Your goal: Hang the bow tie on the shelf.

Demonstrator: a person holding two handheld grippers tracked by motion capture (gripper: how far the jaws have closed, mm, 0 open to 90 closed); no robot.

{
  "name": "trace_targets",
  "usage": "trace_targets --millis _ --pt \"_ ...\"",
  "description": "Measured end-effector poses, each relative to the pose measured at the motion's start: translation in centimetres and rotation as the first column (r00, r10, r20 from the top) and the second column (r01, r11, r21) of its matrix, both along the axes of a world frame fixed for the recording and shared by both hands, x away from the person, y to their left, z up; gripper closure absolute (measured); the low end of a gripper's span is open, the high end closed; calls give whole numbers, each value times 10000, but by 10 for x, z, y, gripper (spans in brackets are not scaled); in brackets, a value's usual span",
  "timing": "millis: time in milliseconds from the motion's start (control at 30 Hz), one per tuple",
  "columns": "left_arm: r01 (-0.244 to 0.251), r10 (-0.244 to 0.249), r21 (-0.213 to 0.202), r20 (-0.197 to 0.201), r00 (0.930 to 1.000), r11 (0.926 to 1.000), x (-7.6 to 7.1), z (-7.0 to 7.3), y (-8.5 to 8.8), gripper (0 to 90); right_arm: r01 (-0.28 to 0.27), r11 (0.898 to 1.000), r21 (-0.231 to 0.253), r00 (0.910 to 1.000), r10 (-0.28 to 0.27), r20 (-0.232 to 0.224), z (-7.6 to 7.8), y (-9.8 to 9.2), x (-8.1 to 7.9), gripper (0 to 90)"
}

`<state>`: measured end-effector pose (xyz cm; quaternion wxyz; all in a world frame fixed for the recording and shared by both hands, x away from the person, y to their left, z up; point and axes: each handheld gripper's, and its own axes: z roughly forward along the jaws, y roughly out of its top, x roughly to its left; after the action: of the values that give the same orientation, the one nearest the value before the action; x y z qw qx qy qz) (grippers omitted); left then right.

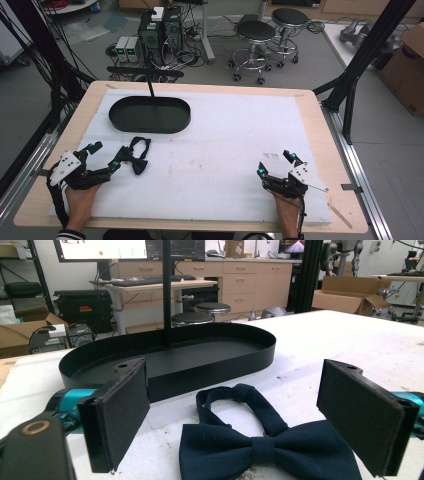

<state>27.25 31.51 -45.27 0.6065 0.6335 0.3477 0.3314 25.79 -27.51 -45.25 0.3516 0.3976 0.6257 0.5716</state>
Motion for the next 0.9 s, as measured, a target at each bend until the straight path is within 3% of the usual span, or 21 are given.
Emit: trace_targets --millis 400,900 --pt "-112 113 55 -47 9999 9999 0 0 -1 140 -14 10000 -19 10000 14 24 0 -1 0 35" --pt "-491 498 168 -422 9979 9987 4 2 -3 143 -11 10000 11 10000 11 46 0 0 0 35"
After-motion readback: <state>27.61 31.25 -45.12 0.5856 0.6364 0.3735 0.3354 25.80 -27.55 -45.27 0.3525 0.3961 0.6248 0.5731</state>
